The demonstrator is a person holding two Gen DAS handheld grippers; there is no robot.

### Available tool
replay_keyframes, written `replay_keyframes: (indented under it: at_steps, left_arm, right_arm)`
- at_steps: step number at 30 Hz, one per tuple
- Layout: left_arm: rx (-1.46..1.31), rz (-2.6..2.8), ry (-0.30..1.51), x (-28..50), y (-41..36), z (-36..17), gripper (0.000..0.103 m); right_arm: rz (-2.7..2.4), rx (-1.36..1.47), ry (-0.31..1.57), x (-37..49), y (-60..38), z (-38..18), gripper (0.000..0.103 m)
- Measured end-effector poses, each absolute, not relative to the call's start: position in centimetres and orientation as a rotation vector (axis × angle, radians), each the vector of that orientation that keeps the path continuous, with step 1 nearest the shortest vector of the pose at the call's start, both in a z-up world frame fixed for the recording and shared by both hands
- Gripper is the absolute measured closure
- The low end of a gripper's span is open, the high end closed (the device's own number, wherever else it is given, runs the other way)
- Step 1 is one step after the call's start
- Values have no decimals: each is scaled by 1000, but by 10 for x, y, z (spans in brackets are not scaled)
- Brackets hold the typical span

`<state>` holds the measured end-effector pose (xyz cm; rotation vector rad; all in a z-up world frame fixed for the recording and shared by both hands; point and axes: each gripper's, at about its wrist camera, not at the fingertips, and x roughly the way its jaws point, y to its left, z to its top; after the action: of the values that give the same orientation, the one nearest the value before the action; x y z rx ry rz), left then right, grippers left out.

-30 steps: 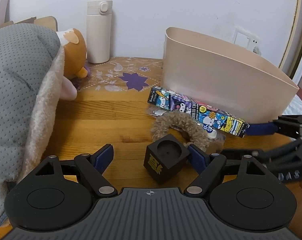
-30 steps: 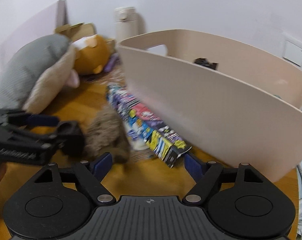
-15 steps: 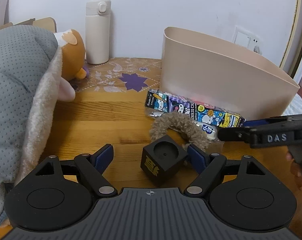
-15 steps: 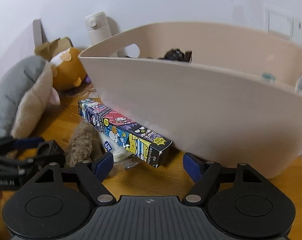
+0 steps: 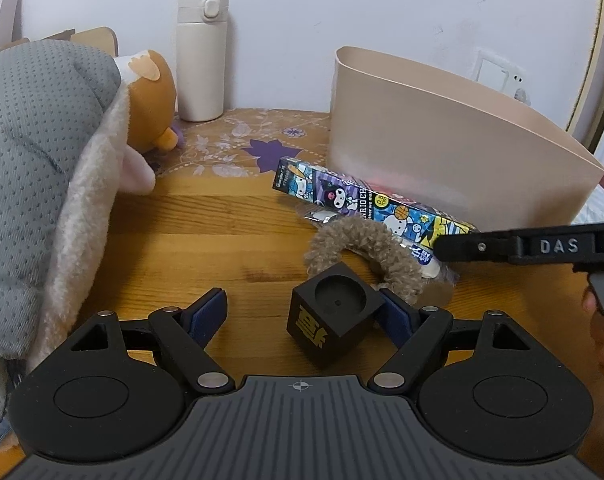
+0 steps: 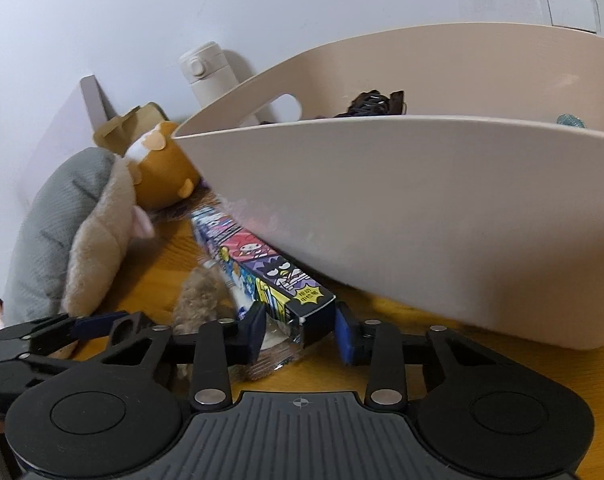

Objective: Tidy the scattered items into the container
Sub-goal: 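Grasp the blind-box packet with right tool while left tool grasps black cube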

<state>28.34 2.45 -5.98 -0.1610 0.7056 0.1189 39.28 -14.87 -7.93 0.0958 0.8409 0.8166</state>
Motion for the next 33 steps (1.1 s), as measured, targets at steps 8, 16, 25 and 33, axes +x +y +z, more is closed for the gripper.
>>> replay_keyframes:
  at_steps: [8,16,25,33]
  left_arm:
    - [-183,114,703,282,25,-60,21]
    - [-181,98,714,279,22,-61,21]
    - [-168,96,708,278,17,-59,21]
    - [-152,80,719,287,18,-62,21]
  right_arm:
    - [808,10,787,358,-162,-65,79]
    - [755,-169,783,310,-195,-67,81]
    - [696,-269,743,311,-202,-62,42]
    - [718,-310,761,348,-158,-54,50]
